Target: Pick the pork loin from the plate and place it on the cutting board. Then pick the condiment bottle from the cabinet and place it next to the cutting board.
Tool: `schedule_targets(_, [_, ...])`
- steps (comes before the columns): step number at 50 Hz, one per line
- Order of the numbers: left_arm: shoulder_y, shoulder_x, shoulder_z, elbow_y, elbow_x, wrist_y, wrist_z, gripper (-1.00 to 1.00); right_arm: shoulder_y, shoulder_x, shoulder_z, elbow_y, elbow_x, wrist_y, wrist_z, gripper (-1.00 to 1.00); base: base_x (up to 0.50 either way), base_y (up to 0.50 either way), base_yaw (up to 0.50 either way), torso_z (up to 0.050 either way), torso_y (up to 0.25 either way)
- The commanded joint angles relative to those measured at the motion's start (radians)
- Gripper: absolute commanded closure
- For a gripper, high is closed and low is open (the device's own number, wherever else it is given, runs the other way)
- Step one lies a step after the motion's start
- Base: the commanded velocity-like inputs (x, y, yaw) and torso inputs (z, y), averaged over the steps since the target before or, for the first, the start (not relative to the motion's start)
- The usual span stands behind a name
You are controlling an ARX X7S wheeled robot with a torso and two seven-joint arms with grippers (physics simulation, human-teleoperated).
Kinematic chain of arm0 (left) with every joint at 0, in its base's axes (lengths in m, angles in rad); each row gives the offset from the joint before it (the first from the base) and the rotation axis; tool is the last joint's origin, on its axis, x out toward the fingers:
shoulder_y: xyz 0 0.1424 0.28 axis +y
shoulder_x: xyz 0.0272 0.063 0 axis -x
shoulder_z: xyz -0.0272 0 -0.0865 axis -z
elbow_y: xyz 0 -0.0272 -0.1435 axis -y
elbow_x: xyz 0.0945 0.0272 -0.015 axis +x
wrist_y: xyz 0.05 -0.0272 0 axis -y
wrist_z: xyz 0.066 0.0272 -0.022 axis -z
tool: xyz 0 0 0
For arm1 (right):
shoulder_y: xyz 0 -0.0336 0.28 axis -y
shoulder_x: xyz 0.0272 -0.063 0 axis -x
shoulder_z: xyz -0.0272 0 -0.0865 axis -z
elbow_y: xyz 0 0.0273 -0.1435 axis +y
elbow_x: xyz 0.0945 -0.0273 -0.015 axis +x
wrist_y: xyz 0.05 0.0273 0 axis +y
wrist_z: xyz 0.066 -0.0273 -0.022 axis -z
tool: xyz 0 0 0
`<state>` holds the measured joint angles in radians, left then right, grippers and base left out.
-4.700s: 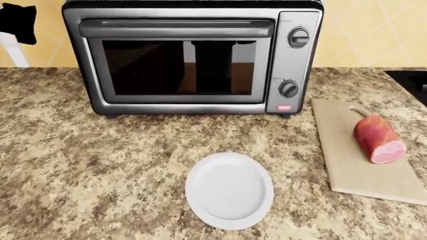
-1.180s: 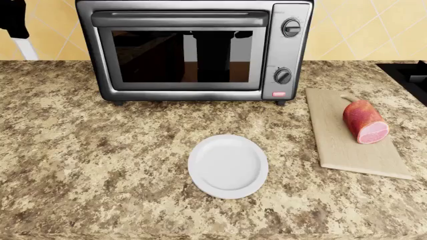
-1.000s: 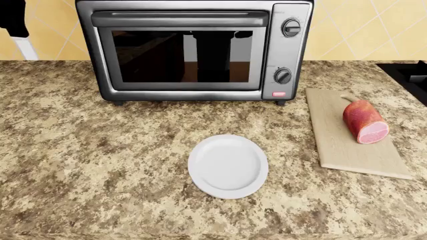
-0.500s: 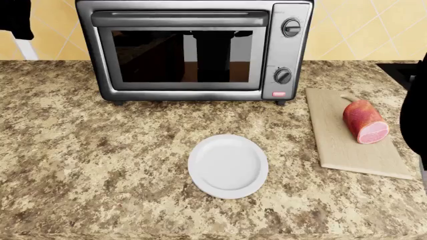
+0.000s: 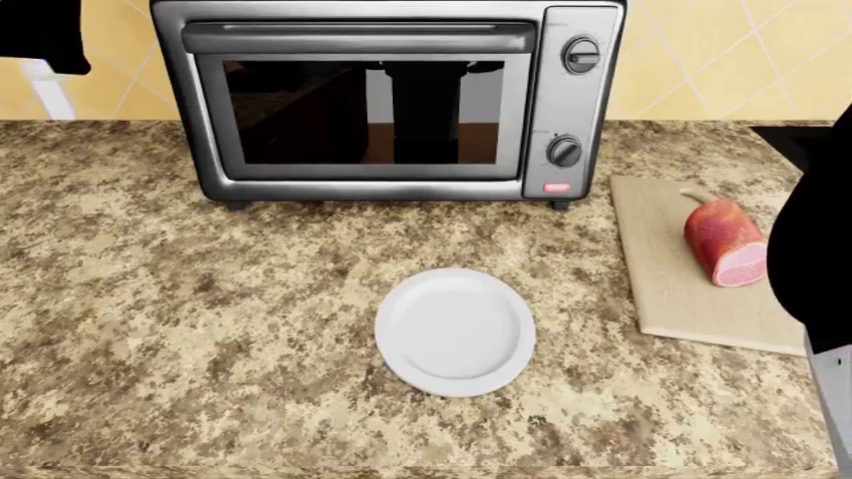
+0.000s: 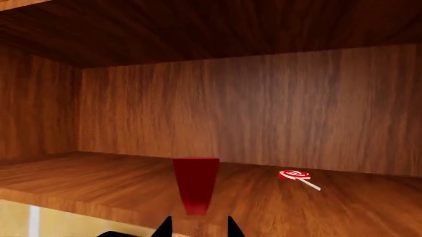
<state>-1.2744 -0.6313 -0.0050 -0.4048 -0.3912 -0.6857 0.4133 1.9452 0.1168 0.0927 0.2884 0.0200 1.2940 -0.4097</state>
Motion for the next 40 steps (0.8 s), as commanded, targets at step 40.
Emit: schedule_targets(40, [0.242,0.024,-0.307,0.526,-0.258,-0.283,-0.218,-1.0,-0.611,0.073,0.247,-0.727,1.033,0.268,0.777,1.0,0.0,0.0,0.0,0.0,0.0])
